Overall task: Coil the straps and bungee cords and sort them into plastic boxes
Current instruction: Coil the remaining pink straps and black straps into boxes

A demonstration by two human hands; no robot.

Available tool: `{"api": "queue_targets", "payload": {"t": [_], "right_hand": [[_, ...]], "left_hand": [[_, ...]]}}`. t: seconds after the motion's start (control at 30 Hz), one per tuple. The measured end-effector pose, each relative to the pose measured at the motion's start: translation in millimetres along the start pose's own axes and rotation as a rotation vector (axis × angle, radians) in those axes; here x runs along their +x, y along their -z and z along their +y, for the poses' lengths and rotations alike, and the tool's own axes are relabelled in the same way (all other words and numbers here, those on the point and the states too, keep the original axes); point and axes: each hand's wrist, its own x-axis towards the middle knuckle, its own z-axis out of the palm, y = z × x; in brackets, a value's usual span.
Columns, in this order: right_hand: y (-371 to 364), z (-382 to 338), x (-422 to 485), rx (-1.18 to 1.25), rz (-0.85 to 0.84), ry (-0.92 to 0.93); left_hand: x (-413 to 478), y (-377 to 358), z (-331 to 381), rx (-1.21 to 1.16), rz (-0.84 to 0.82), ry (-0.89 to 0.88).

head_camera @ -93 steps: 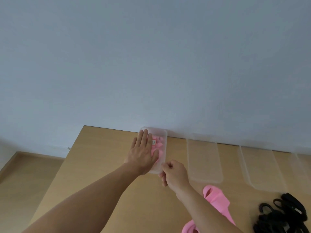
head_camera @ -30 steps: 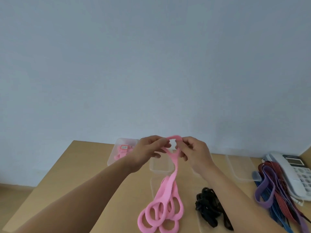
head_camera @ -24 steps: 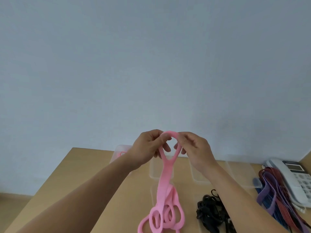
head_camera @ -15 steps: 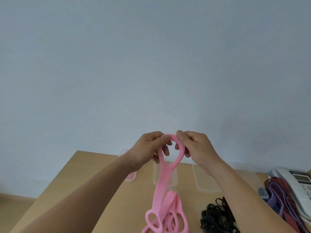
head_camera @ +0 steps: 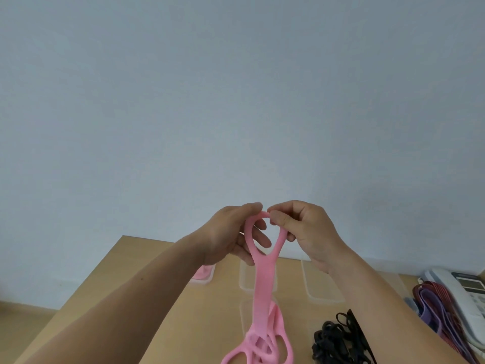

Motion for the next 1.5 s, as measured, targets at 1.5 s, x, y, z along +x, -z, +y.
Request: {"api": "queue_targets", "payload": {"t": [1.5], "right_hand": [[2.5, 31.9, -17.1, -0.273, 0.061, 0.282]], "left_hand": [[3.9, -8.8, -13.1, -0.045, 0.135, -0.075]]}}
